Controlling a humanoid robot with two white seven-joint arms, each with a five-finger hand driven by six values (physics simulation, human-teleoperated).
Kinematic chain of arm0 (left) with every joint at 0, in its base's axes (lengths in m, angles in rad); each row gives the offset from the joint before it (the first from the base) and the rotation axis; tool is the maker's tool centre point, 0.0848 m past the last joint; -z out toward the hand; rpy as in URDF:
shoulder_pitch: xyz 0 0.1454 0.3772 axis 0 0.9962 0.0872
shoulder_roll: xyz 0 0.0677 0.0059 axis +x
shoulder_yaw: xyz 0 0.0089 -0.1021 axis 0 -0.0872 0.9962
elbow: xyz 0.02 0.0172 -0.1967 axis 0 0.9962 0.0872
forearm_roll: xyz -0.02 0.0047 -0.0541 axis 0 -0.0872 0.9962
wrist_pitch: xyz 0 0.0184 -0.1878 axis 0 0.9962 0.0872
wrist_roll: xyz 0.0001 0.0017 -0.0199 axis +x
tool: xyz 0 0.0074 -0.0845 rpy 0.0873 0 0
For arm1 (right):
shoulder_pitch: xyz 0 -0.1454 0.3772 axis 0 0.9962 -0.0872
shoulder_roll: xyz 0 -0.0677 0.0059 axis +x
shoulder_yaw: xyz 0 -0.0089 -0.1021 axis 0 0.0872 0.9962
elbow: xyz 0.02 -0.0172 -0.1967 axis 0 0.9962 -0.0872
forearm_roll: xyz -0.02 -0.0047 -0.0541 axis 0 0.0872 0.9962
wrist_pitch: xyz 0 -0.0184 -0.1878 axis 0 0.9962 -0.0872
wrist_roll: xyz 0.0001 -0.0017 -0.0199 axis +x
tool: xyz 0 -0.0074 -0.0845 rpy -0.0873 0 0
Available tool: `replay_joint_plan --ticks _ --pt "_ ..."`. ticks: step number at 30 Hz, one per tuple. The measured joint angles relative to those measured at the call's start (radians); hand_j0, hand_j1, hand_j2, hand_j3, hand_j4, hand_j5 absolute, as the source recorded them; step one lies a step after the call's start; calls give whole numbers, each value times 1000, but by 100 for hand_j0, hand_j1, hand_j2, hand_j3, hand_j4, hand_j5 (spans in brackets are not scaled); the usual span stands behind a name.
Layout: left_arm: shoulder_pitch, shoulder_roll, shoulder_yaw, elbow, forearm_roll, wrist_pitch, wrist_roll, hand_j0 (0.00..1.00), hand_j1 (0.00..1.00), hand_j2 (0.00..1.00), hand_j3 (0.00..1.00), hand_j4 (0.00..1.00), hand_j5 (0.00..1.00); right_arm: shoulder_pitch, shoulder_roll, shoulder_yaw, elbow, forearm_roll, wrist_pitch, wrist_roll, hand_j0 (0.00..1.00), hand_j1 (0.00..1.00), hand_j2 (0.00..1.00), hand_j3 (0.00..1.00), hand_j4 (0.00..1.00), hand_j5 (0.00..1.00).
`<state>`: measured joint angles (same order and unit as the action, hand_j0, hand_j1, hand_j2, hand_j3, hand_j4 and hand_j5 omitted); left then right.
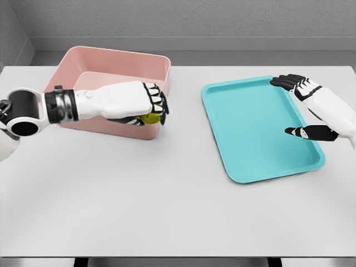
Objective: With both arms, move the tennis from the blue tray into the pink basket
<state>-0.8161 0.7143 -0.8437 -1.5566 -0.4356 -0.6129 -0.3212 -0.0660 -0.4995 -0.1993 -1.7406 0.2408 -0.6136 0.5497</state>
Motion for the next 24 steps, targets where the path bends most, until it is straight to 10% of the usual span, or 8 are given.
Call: replay_joint_plan --ticks 17,20,24 --pt "-132 -38 14 343 41 0 0 53 53 53 53 53 53 0 0 0 0 0 0 0 100 100 100 100 100 100" --pt "-129 -60 14 395 41 -1 4 100 100 100 100 100 100 0 0 0 0 0 0 0 100 100 100 100 100 100" --pt "-138 -79 14 421 52 0 8 100 100 100 100 100 100 0 0 0 0 0 0 0 100 100 100 100 100 100"
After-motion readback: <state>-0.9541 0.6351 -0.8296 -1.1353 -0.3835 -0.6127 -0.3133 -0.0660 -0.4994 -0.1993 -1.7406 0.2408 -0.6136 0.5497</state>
